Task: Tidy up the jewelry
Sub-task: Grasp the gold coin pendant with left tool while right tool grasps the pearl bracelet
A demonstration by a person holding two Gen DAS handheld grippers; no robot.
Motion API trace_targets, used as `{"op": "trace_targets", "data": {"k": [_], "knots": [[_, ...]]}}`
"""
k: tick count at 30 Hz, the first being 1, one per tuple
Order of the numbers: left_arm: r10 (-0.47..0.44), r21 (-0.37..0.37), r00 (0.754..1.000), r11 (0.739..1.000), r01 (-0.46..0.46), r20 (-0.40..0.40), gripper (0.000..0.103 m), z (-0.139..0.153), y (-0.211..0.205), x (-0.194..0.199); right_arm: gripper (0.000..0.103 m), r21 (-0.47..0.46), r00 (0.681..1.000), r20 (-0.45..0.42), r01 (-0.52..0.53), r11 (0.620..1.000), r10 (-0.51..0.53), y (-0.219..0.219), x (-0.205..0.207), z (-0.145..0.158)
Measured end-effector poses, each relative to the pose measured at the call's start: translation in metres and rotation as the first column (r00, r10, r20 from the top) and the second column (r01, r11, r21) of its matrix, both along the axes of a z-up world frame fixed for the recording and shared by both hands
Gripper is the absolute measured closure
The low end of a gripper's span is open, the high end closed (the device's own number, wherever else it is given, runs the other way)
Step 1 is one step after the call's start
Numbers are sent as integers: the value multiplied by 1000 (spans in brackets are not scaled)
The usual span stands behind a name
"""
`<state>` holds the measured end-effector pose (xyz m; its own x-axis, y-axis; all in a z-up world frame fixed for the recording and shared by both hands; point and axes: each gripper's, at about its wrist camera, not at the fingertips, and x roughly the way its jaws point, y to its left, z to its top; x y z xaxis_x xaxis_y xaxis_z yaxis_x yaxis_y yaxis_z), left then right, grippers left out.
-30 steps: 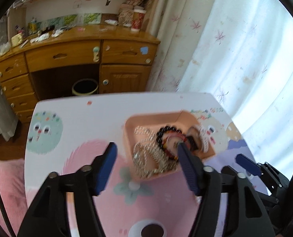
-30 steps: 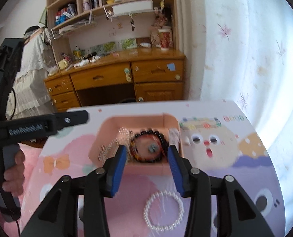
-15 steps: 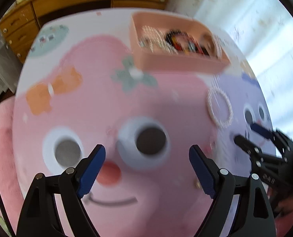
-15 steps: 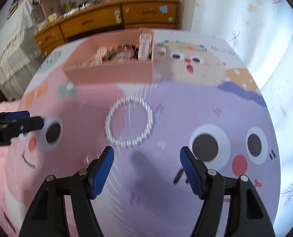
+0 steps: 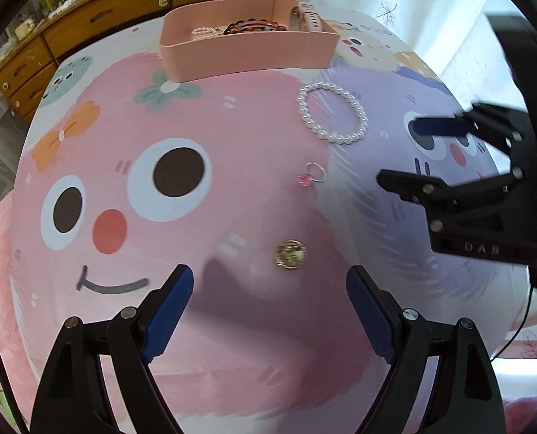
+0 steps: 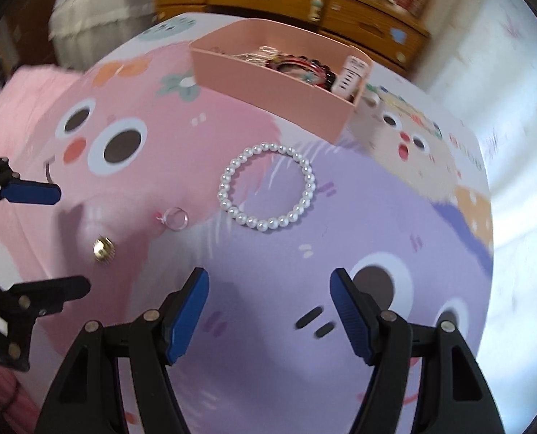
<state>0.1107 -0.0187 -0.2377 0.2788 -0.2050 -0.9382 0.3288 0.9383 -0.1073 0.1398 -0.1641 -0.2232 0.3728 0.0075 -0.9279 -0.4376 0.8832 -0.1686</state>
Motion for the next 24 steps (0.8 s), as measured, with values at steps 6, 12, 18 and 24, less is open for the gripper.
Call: {"op": "trace_targets", "data": {"k": [6, 12, 18, 24], "knots": [[43, 39, 997, 998, -45, 59, 30, -4, -15, -6, 34, 48, 993, 9, -114, 992, 114, -6, 9, -3], [94, 54, 991, 994, -99, 92, 49, -8, -25, -8, 41, 125, 980, 68, -193, 973, 185, -4, 16, 2], [89, 47, 989, 994, -95, 118, 61, -7, -35, -14, 67, 145, 962, 82, -271, 952, 261, 13, 18, -6], [101, 38, 987, 994, -106, 128, 74, -5, -39, -15, 84, 189, 967, 36, -255, 948, 253, 20, 28, -13]]}}
